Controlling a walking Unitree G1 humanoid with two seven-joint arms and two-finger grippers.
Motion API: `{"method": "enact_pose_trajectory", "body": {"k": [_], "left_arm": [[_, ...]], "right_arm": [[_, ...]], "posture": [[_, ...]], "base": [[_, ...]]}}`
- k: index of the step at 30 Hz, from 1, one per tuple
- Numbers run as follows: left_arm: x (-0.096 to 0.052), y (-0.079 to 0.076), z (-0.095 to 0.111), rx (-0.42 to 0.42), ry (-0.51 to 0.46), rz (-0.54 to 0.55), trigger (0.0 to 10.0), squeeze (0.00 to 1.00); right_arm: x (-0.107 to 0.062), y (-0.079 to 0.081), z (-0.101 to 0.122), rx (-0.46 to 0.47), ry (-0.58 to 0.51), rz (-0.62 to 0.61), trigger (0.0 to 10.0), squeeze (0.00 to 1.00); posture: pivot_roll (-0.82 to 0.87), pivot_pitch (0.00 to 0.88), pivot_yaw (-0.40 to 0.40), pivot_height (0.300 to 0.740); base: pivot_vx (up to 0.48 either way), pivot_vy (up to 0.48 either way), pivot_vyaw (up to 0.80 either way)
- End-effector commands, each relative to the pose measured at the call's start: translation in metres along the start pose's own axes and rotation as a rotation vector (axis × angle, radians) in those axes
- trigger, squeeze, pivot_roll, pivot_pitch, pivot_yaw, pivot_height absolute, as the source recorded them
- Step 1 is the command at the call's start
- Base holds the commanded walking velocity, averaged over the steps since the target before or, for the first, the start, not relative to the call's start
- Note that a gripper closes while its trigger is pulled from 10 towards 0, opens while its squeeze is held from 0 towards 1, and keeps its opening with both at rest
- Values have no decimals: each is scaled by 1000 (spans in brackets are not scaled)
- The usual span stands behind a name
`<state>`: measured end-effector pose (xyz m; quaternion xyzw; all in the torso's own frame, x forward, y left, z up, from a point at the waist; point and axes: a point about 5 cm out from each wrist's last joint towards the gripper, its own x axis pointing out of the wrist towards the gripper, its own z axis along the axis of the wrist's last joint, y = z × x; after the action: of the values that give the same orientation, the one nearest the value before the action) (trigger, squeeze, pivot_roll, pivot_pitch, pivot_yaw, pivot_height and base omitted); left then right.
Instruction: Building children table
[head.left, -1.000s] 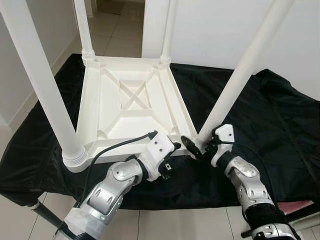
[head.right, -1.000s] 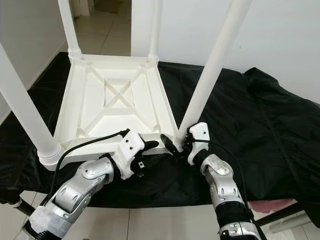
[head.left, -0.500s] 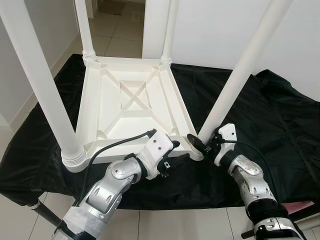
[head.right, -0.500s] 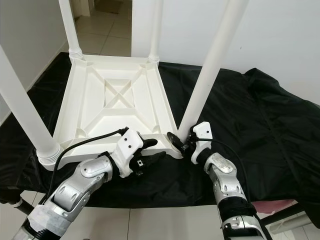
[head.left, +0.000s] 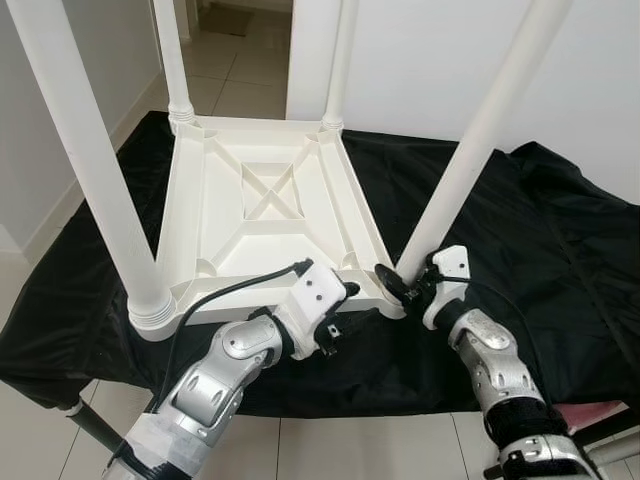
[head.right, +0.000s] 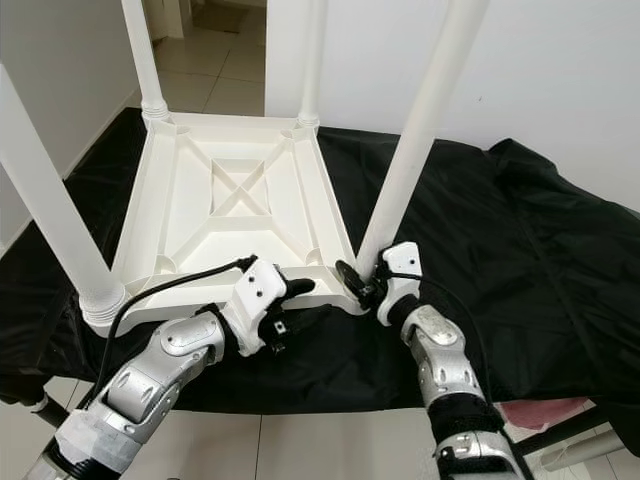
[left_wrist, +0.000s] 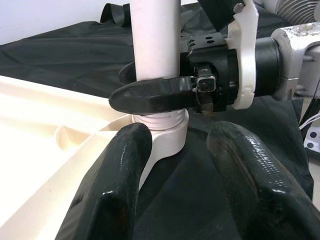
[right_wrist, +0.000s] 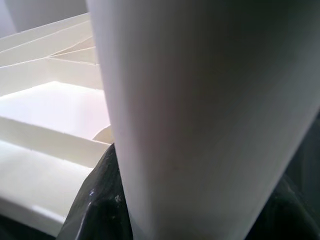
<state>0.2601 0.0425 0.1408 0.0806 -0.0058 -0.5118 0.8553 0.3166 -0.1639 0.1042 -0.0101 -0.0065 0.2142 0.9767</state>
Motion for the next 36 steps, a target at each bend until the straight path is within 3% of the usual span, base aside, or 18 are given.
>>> {"method": "enact_pose_trajectory", "body": {"k": [1,5,7,9,10,11,17,29,30,36], "left_arm": [[1,-4,-1,7,8,-41,10000,0],[2,-3,-1,4,6,-40,10000,0],[2,-3,-1,4,6,-40,10000,0],[4,-4,0,2,4,-42,10000,0],[4,-4,0,2,4,-42,10000,0],[5,-5,0,0,3,-46,10000,0],[5,-4,0,-2,2,-50,10000,0],[6,-5,-1,-4,1,-54,10000,0],[5,-6,-1,-4,1,-54,10000,0],[4,-6,-3,-7,5,-47,10000,0]], "right_arm": [[-10,-5,-20,11,110,-96,10000,0],[-12,6,-26,83,119,-256,10000,0],[-12,6,-26,83,119,-256,10000,0],[-13,19,-32,125,108,-378,10000,0],[-13,19,-32,125,108,-378,10000,0],[-12,31,-36,167,114,-487,10000,0],[-7,45,-29,208,82,-475,10000,0],[-8,48,-21,179,54,-482,10000,0],[-9,46,-20,194,47,-493,10000,1000],[-15,39,-12,211,-27,-454,10000,1000]], "posture": [[8,0,-92,740],[4,0,-90,740],[4,0,-90,740],[-1,0,-86,740],[-1,0,-86,740],[-1,0,-87,740],[-10,0,-83,740],[-12,0,-83,740],[-10,0,-85,740],[-3,0,-95,740]], "base": [[0,0,0],[0,0,0],[0,0,0],[0,0,0],[0,0,0],[0,0,0],[0,0,0],[0,0,0],[0,0,0],[0,0,0]]}}
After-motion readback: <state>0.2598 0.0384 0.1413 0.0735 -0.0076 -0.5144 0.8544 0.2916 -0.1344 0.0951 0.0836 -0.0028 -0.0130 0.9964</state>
